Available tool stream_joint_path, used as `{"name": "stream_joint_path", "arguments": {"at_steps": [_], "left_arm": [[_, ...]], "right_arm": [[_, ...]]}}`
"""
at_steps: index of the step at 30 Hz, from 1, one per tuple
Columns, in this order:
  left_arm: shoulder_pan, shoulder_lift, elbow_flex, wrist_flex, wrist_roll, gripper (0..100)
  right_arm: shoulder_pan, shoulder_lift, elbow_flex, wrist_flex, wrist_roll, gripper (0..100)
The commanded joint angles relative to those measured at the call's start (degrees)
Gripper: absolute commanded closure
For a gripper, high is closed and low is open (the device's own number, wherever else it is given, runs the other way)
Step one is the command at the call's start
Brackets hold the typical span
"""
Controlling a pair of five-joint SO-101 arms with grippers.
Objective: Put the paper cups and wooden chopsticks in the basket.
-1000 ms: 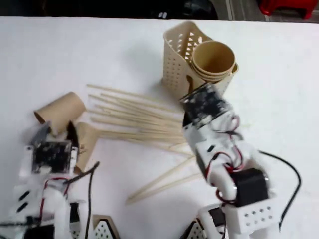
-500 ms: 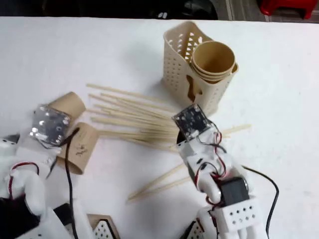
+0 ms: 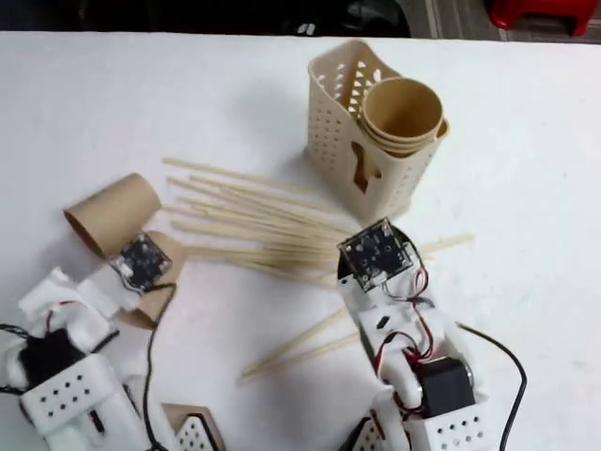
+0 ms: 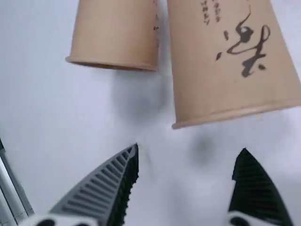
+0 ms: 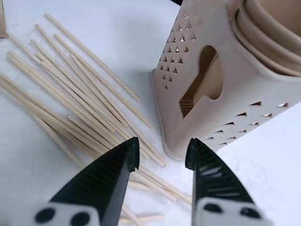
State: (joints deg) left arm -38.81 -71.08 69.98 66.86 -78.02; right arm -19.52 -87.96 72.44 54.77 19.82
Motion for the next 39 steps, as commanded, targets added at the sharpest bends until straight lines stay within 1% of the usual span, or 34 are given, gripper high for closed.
{"name": "stream_joint_path", "arguments": {"at_steps": [1,4,6,8,11,12,13,14,16,18,22,25,28,31,34,39], "left_arm": [[4.18,-0.92,6.68,-10.11,-0.09,68],[8.31,-0.92,7.65,-12.48,8.44,69],[11.82,-0.92,7.56,-12.57,13.89,73],[15.43,-0.92,7.65,-12.48,17.58,79],[19.74,-0.92,7.74,-12.13,19.69,91],[20.62,-0.92,7.65,-12.04,20.04,96],[21.05,-0.92,7.47,-11.96,20.75,99],[21.23,-0.92,7.47,-11.96,21.80,97],[21.32,-0.92,6.86,-11.87,23.82,98],[21.32,-0.92,4.04,-8.97,25.32,98],[21.41,-0.92,-8.26,2.29,30.51,98],[22.37,-0.66,-19.52,10.11,34.73,98],[26.95,-0.48,-29.54,17.67,38.33,98],[33.36,0.48,-38.95,23.56,43.69,98],[38.11,6.99,-49.41,27.43,48.44,98],[43.38,26.42,-71.56,33.32,53.63,98]], "right_arm": [[0.40,-0.84,-0.26,-1.01,-0.44,82.2],[0.40,-0.75,-0.26,-1.01,-0.44,82.2],[0.40,-0.75,-0.18,-0.92,-0.44,82.2],[0.40,-0.75,-0.18,-0.84,-0.44,82.2],[0.40,-0.75,-0.18,-0.75,-0.44,82.2],[0.48,-0.84,-0.18,-0.75,-0.44,82.2],[0.57,-1.10,0.00,-0.75,-0.44,82.2],[0.57,-1.10,0.18,-0.75,-0.35,82.2],[0.48,-1.10,0.35,-0.84,-0.09,82.2],[0.48,-1.10,0.35,-0.84,-0.09,82.2],[0.84,-1.27,-1.14,-0.04,-0.09,82.3],[2.15,-3.74,-5.10,4.88,-0.44,82.3],[5.32,-8.92,-7.03,7.60,-0.53,85.0],[11.47,-14.11,-6.86,6.55,-0.53,89.0],[17.45,-15.08,-6.86,4.97,-2.81,89.3],[25.01,-12.88,-5.01,-0.31,-9.14,89.3]]}}
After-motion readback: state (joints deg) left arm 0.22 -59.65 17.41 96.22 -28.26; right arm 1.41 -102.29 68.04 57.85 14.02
